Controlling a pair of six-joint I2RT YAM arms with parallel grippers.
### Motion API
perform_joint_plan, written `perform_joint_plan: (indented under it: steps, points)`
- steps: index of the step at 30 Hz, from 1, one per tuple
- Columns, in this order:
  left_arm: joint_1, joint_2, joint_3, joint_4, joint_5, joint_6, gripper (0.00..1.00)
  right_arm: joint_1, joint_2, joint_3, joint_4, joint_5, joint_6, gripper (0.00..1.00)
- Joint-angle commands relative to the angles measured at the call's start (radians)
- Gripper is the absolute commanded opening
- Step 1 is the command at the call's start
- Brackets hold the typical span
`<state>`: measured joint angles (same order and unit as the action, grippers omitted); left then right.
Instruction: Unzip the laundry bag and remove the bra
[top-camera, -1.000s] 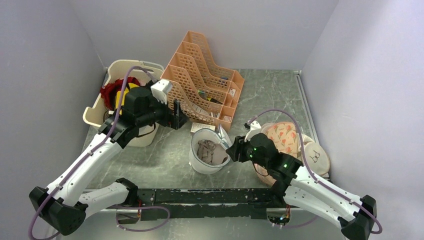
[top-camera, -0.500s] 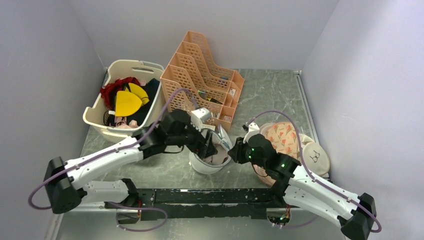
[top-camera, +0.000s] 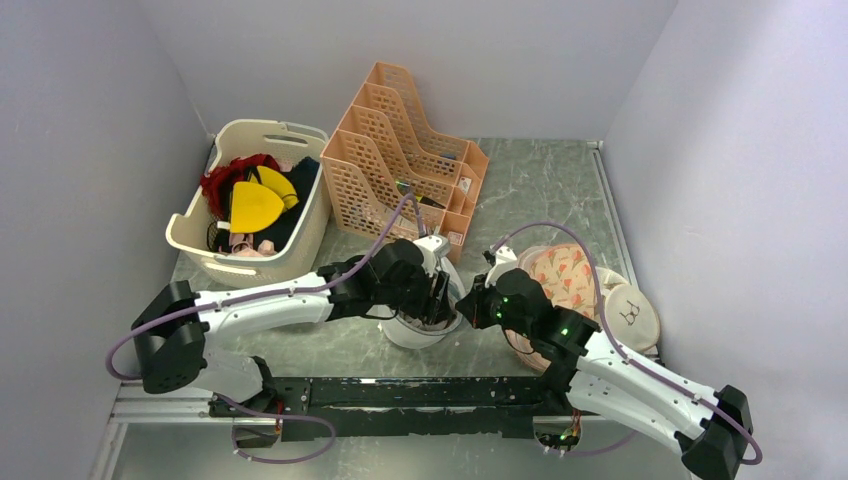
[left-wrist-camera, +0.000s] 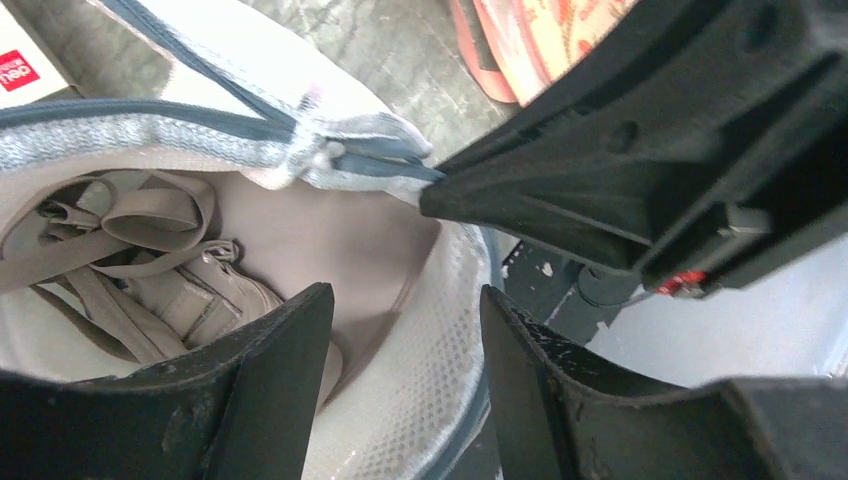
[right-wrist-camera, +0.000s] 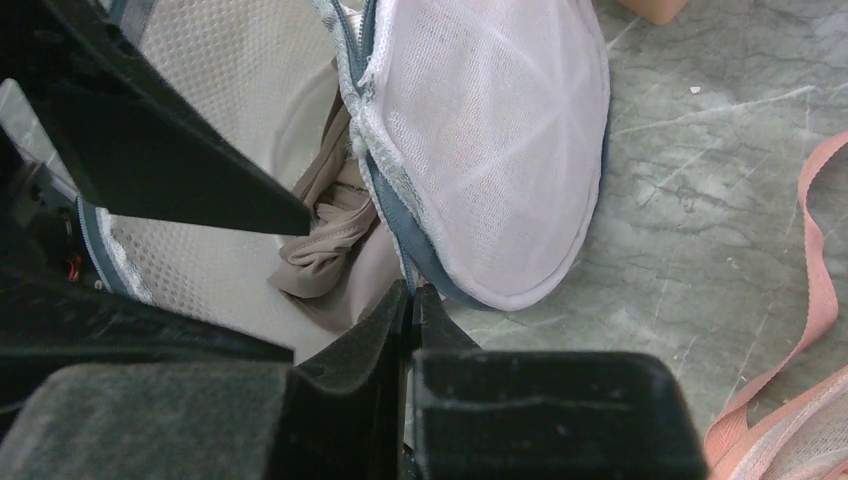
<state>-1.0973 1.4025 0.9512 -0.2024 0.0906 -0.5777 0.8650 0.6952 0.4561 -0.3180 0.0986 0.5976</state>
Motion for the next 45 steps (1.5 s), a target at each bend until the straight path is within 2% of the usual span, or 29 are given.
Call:
perform_joint_plan:
  steps: [1,5,11,23,24,27,28,29,30,37,45]
  points:
    - [-0.007,0.032,0.041,0.058,-0.082,-0.032,0.65,-0.001,-0.022,-0.008,0.019,-0.011,-0.013,0.0]
    - [-0.008,0.076,0.066,0.068,-0.06,-0.027,0.6,-0.001,-0.03,-0.01,0.018,-0.01,-0.013,0.0]
    - [-0.023,0.122,0.067,0.1,-0.046,-0.047,0.61,-0.001,-0.025,-0.012,0.021,-0.015,-0.013,0.0]
    - [-0.031,0.16,0.058,0.119,-0.076,-0.057,0.5,-0.001,-0.031,-0.015,0.024,-0.016,-0.01,0.0]
    - [-0.032,0.161,0.057,0.119,-0.076,-0.057,0.47,-0.001,-0.034,-0.017,0.025,-0.014,-0.01,0.0]
    - [-0.032,0.142,0.063,0.104,-0.085,-0.045,0.28,-0.001,-0.03,-0.016,0.024,-0.013,-0.01,0.0]
    - [-0.032,0.134,0.066,0.102,-0.086,-0.035,0.21,-0.001,-0.027,-0.017,0.024,-0.013,-0.009,0.0]
    - [-0.032,0.124,0.07,0.097,-0.091,-0.023,0.08,-0.001,-0.025,-0.018,0.026,-0.012,-0.009,0.0]
    - [-0.032,0.113,0.075,0.087,-0.102,-0.017,0.07,-0.001,-0.025,-0.022,0.029,-0.012,-0.009,0.0]
    - [-0.032,0.01,0.101,0.036,-0.173,0.03,0.07,-0.001,-0.021,-0.022,0.03,-0.01,-0.007,0.0]
    - [-0.029,-0.124,0.165,0.012,-0.155,0.108,0.07,-0.001,-0.009,-0.022,0.036,-0.003,-0.008,0.0]
